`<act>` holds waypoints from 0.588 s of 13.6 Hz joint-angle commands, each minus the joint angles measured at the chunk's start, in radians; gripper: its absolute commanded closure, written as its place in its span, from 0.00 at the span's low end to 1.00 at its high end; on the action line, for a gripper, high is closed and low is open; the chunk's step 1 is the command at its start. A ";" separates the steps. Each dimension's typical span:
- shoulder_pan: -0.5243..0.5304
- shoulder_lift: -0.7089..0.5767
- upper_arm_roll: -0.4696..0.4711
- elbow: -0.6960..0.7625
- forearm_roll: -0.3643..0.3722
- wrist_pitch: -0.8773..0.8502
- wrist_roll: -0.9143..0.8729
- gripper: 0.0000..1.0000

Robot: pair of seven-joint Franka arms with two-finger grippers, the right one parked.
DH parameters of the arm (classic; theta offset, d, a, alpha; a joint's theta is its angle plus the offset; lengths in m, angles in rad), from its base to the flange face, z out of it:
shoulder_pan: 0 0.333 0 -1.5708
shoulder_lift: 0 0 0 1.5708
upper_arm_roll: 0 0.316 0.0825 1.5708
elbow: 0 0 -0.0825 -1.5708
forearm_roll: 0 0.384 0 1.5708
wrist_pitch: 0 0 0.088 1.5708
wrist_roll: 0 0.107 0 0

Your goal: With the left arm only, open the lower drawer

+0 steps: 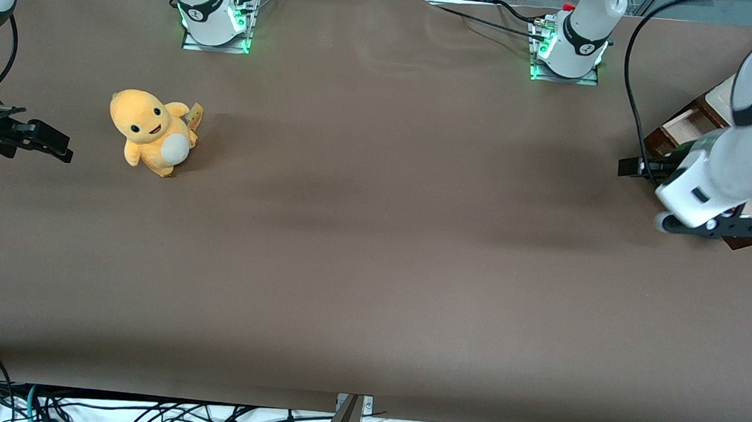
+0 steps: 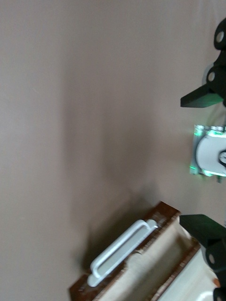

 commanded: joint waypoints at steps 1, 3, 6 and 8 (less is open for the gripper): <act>-0.006 -0.105 0.006 -0.115 -0.046 0.136 0.029 0.00; -0.078 -0.195 0.069 -0.253 -0.043 0.270 0.030 0.00; -0.090 -0.258 0.114 -0.362 -0.052 0.324 0.229 0.00; -0.077 -0.271 0.117 -0.388 -0.054 0.335 0.234 0.00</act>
